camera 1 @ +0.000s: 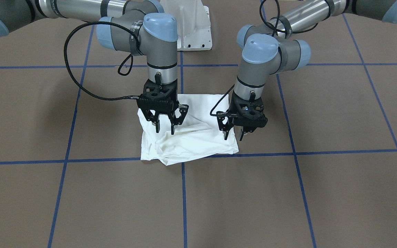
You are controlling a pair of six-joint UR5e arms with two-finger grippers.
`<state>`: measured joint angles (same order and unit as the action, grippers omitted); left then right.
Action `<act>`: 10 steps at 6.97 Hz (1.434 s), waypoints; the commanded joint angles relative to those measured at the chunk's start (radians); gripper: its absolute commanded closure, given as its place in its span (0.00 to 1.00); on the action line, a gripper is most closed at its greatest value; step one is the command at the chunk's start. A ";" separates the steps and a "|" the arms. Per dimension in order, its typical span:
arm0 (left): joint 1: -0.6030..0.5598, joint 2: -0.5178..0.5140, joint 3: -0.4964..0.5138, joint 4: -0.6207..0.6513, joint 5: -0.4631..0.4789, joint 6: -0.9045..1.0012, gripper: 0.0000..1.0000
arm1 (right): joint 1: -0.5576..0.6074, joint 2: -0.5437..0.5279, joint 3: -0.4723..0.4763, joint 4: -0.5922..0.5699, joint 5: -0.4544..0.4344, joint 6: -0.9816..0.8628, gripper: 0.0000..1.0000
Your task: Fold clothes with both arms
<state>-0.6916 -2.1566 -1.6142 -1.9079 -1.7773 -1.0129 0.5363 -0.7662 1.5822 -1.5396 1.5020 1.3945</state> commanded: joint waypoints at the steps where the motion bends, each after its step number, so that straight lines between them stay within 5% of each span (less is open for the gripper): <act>1: -0.095 0.070 -0.076 0.000 -0.131 0.262 0.00 | -0.057 0.008 -0.002 0.002 0.005 0.009 0.00; 4: -0.098 0.095 -0.096 0.000 -0.125 0.261 0.00 | -0.138 0.085 -0.153 0.009 -0.130 0.027 0.10; 7: -0.106 0.095 -0.096 0.001 -0.126 0.261 0.00 | -0.078 0.123 -0.384 0.165 -0.177 -0.005 0.46; 9: -0.106 0.095 -0.096 0.001 -0.128 0.260 0.00 | 0.034 0.126 -0.476 0.167 -0.174 -0.083 0.88; 10: -0.106 0.095 -0.096 0.003 -0.128 0.261 0.00 | 0.090 0.130 -0.475 0.168 -0.134 -0.135 0.91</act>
<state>-0.7976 -2.0617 -1.7104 -1.9063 -1.9047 -0.7523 0.5573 -0.6402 1.1293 -1.3743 1.3364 1.3145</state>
